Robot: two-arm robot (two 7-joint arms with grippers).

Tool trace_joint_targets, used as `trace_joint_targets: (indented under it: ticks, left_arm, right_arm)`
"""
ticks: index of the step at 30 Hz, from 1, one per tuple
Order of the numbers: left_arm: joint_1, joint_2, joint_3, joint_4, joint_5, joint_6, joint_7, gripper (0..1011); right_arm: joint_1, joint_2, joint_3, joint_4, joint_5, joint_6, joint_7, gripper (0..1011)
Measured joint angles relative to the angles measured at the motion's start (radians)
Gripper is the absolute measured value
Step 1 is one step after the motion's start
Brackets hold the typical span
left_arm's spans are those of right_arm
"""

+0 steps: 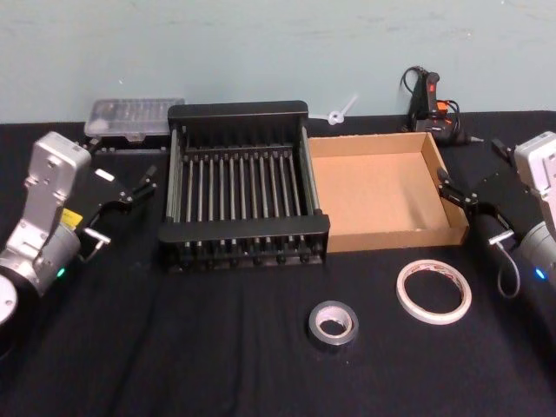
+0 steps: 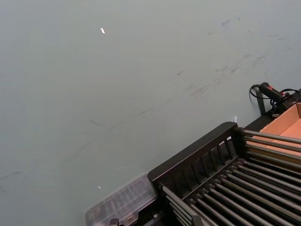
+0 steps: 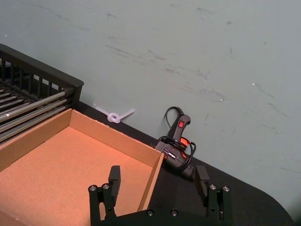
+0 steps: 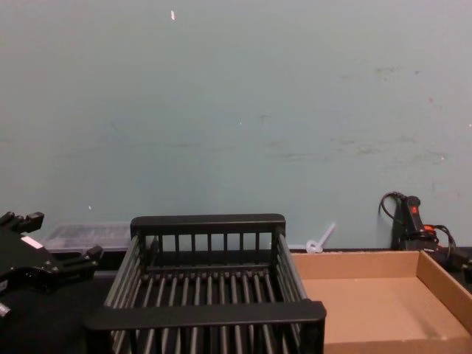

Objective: Pick up the white tape and place it into the black box , Pick up the silver tape and place it into the brown box.

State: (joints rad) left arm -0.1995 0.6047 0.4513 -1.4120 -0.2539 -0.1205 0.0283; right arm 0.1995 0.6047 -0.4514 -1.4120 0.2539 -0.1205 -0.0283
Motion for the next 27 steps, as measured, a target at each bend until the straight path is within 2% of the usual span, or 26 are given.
trace_joint_targets:
  ticks: [27]
  left_arm:
    - [0.000, 0.000, 0.000, 0.000, 0.000, 0.000, 0.000, 1002]
  right_arm:
    - [0.000, 0.000, 0.000, 0.000, 0.000, 0.000, 0.000, 1002]
